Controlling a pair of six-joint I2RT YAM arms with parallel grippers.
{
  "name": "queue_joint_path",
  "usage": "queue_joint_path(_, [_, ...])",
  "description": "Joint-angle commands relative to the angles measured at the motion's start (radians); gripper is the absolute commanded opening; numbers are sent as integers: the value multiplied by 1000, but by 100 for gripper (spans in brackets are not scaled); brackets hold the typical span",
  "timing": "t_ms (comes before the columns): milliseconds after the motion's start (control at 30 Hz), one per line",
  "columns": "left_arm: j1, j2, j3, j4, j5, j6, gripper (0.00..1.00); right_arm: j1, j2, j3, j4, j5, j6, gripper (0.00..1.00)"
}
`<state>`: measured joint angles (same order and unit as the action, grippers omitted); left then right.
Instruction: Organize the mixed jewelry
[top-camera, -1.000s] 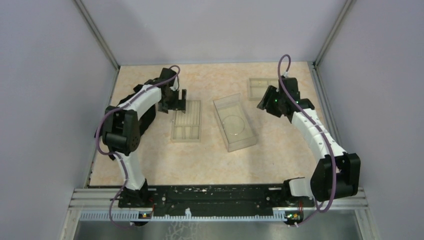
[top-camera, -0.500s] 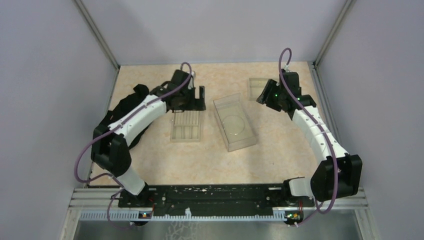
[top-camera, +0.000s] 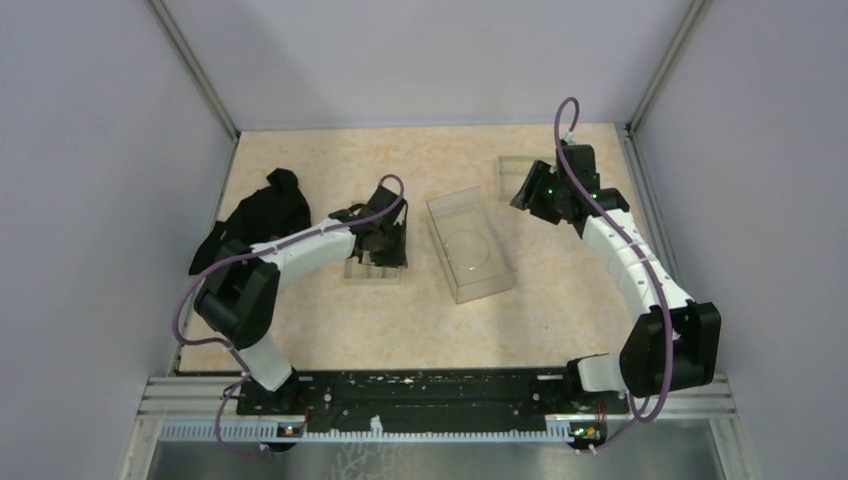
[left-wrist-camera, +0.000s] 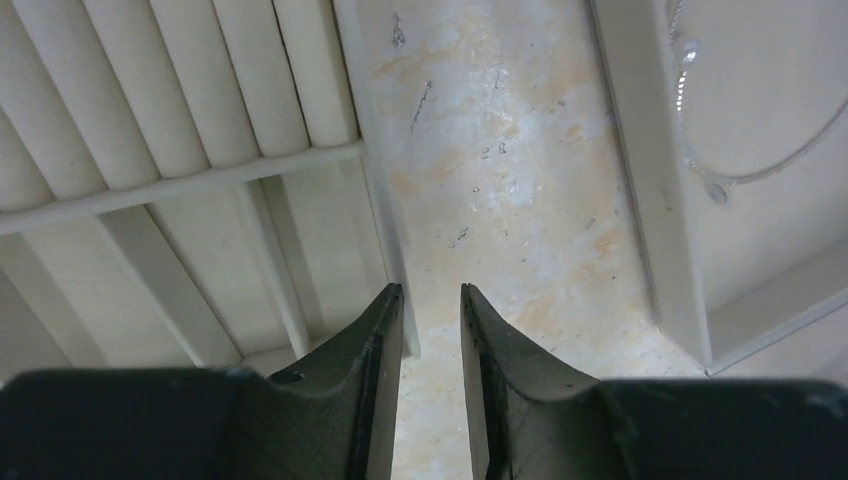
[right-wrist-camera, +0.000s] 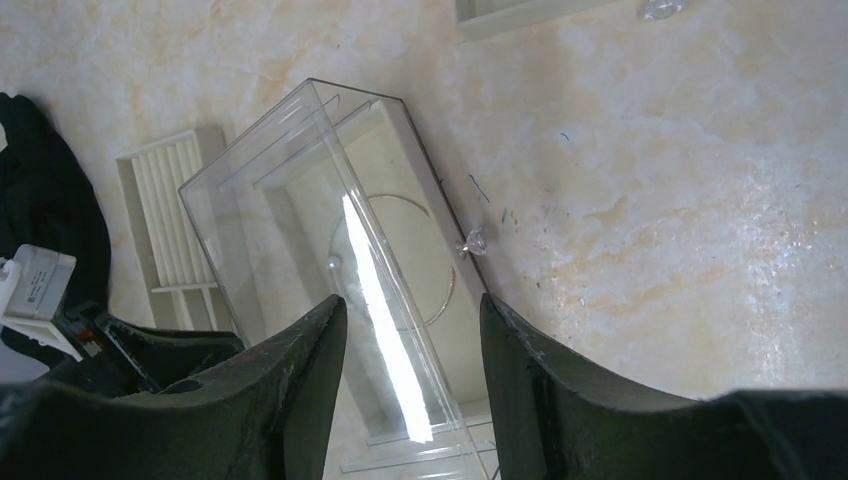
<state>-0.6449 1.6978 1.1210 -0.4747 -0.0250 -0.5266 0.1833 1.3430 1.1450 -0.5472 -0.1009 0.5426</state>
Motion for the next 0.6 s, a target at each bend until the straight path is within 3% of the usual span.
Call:
queue_joint_path(0, [-5,33,-32,57,-4,-9,32,10,6,19,32,-16,0,51])
queue_joint_path(100, [-6,51,-33,49,-29,15,28,9,11,16,36,-20,3,51])
queue_joint_path(167, [-12,48,-32,41,-52,63,13,10,13,15,38,-20,3,51])
queue_joint_path(200, [-12,43,-34,39,-51,104,0,10,13,13,39,-20,4,51])
queue_joint_path(333, [-12,26,-31,-46,-47,318,0,10,13,9,39,-20,5,51])
queue_joint_path(400, [-11,21,-35,-119,-119,407,1,9,13,6,39,-20,4,51])
queue_joint_path(433, [-8,19,-45,-137,-170,425,8,9,13,2,42,-20,3,51])
queue_joint_path(567, [11,6,-30,-157,-272,436,63,10,23,-10,61,-32,11,50])
